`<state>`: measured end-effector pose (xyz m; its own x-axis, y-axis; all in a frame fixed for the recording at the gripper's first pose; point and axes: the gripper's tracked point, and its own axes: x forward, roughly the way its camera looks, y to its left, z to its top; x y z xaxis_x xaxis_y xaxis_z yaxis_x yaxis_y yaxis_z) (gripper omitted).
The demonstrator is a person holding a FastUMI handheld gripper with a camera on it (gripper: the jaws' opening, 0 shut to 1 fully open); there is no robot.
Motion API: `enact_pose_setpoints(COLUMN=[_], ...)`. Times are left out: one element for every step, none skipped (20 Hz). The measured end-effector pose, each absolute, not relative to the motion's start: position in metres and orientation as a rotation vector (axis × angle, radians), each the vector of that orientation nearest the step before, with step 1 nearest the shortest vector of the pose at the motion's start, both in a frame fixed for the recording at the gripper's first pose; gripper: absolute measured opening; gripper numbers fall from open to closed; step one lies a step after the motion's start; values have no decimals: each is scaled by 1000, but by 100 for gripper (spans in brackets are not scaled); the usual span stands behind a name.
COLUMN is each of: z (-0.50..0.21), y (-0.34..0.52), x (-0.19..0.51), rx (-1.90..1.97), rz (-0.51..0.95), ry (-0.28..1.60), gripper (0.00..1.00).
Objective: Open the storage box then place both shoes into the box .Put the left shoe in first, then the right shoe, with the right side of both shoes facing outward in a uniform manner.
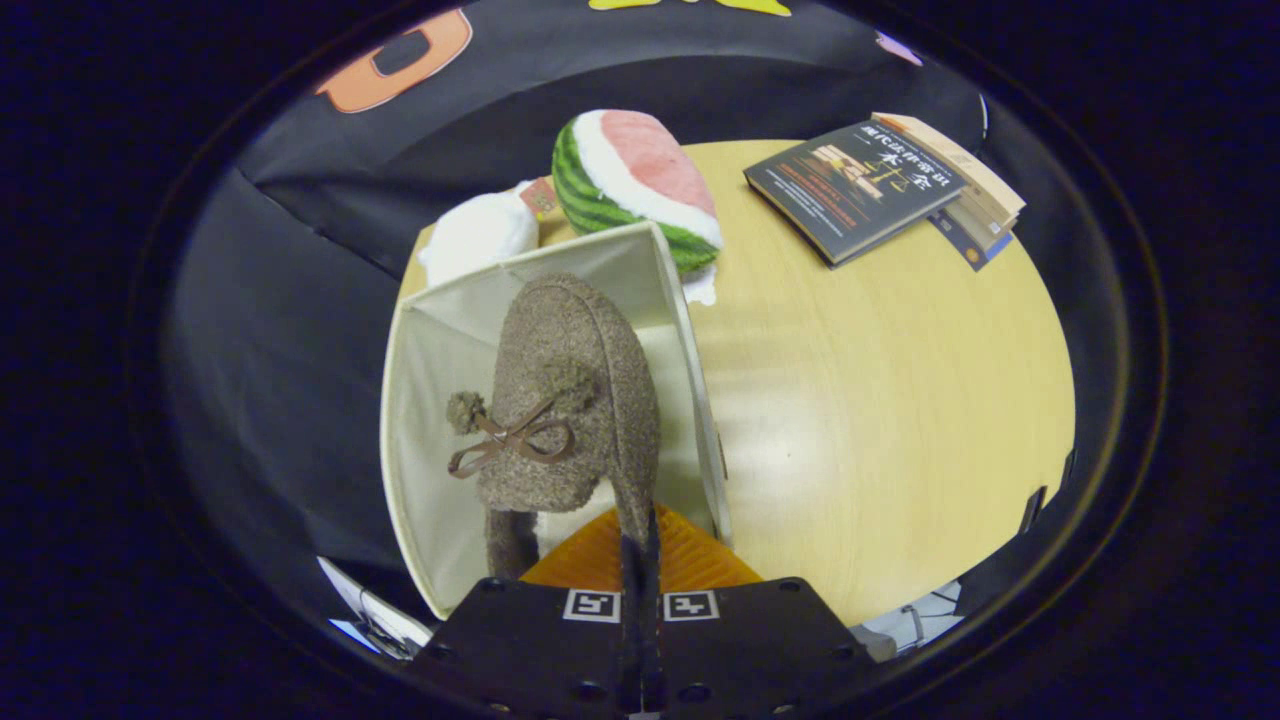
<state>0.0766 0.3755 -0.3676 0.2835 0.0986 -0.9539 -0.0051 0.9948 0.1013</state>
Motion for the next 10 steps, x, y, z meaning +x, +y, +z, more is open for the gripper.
enact_pose_setpoints(z=[-374,-378,-382,-384,-386,-388,-389,-391,-392,-393], y=[377,380,381,381,378,376,374,375,375,376], x=[79,82,84,88,92,97,97,97,97,97], rx=[72,51,21,-18,-62,-95,-115,-127,-127,-127], rz=[42,20,7,-5,-24,-40,-56,-69,-73,-76], ry=[1283,1282,1279,1266,1253,1240,1236,1238,1241,1243], gripper=[1,3,2,3,3,3,5,5,5,5])
